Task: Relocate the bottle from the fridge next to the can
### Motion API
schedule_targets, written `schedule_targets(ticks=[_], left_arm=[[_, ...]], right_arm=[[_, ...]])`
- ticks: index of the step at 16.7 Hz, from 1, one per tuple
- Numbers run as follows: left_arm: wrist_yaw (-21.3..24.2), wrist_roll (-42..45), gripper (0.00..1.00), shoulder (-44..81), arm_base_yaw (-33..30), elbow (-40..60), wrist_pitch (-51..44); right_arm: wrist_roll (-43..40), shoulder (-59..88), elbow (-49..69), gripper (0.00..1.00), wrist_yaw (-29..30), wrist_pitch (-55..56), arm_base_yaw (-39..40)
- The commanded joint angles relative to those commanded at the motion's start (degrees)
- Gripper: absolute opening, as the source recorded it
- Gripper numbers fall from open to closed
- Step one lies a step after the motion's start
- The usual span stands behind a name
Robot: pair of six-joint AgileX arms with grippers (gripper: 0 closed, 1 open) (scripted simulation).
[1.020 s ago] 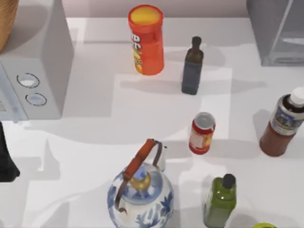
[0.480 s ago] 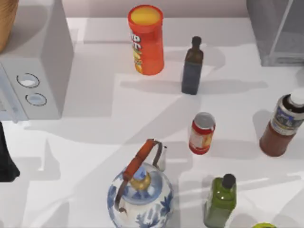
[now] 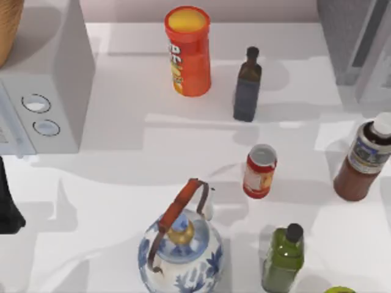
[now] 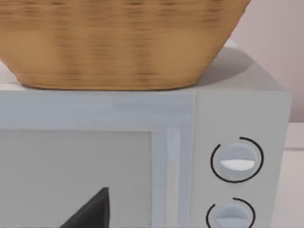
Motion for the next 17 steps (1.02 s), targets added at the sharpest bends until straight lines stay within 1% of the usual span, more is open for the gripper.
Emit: schedule_targets(ticks=[2, 8, 11, 17], left_arm=[[0.0, 0.0, 1.00, 0.0, 0.0, 0.0, 0.0], [0.0, 0.0, 1.00, 0.0, 0.0, 0.0, 0.0], [0.0, 0.0, 1.00, 0.0, 0.0, 0.0, 0.0], [0.0, 0.0, 1.00, 0.0, 0.0, 0.0, 0.0]], right_arm=[[2.0, -0.9, -1.0, 1.00, 2.2, 1.1, 2.2], [1.9, 0.2, -0.4, 1.00, 2.8, 0.9, 1.5], [1.9, 5.1, 5.1, 1.00, 2.8, -0.1, 1.5], [2.0, 17.3, 20.7, 1.00, 3.0, -3.2, 1.6]])
